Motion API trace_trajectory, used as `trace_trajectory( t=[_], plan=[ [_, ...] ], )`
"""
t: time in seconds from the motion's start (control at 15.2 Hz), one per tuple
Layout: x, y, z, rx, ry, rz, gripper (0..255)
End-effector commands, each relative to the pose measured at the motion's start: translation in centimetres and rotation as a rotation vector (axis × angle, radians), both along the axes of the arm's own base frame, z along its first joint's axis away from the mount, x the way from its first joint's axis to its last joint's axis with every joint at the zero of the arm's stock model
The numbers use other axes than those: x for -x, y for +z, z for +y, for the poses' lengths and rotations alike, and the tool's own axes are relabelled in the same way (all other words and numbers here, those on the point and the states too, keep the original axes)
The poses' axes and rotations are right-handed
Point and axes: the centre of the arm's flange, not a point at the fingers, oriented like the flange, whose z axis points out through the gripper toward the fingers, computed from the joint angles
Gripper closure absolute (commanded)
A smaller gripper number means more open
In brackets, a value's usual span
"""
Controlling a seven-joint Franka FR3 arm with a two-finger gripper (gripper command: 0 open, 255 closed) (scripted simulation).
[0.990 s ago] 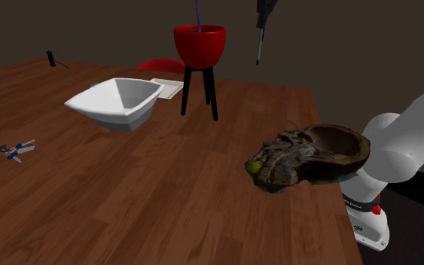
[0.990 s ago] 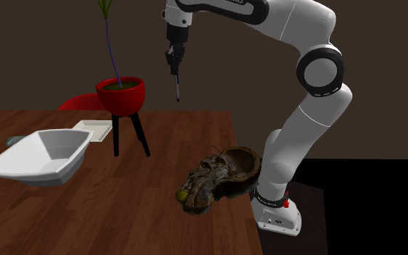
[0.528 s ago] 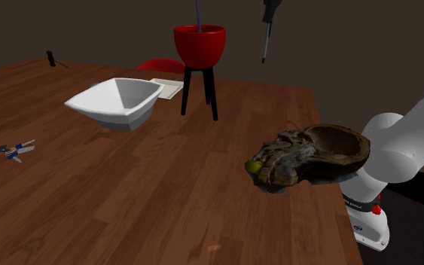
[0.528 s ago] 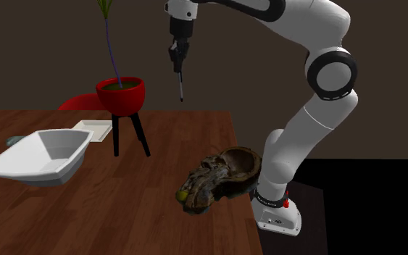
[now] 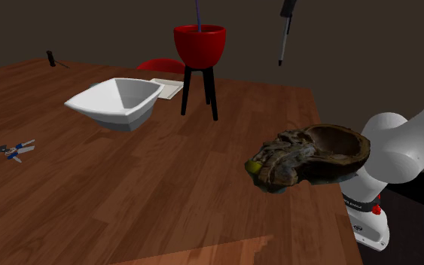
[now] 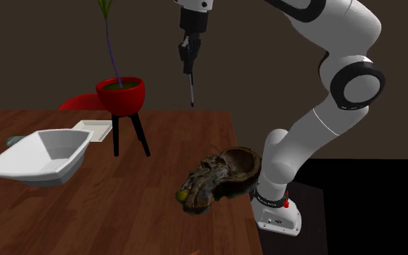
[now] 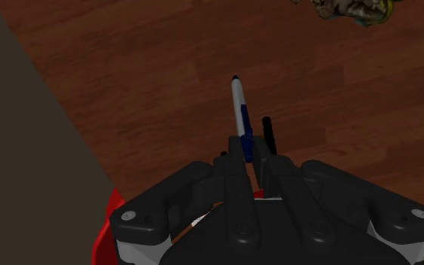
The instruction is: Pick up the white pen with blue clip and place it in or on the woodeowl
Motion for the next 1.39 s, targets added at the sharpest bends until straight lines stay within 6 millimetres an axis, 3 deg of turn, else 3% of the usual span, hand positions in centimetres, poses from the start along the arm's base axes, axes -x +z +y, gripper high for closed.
trace_trajectory(
  t=[0.0,0.92,1.32],
  plan=[
    [1.8,0.3,2.0,0.001,-0.001,0.001,255],
    [15.0,3.6,13.9,0.001,-0.001,0.001,255],
    [15.0,0.4,13.9,0.001,-0.001,0.001,255]
  ],
)
